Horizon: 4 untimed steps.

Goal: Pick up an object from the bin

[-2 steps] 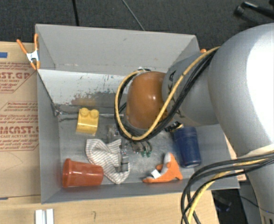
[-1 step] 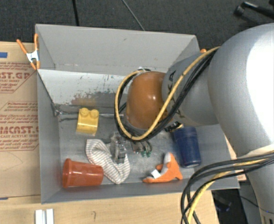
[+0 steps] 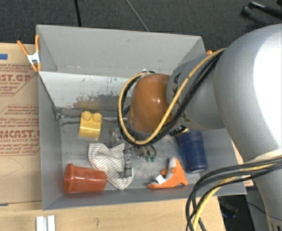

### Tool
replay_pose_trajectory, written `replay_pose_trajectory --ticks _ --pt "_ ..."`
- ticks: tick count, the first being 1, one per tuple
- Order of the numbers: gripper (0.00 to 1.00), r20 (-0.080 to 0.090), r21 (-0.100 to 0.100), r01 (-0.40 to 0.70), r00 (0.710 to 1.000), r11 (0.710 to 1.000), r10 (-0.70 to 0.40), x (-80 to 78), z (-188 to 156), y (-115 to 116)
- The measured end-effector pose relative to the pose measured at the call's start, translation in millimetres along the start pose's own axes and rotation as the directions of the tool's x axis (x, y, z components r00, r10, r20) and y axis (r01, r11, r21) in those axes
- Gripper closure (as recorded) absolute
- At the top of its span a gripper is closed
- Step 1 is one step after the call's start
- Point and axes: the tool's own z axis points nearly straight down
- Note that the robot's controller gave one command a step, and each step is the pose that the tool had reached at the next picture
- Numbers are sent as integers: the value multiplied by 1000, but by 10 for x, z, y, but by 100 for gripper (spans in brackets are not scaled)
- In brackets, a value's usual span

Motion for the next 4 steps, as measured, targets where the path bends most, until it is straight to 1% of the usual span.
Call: replay_pose_trajectory --ticks 1,2,3,4 --pt "100 0 0 0 1000 1000 0 0 0 0" --pt "100 0 0 0 1000 1000 0 0 0 0" --pt "0 -3 2 151 989 989 -151 323 120 -196" --pt "100 0 2 151 989 989 -151 315 110 -192"
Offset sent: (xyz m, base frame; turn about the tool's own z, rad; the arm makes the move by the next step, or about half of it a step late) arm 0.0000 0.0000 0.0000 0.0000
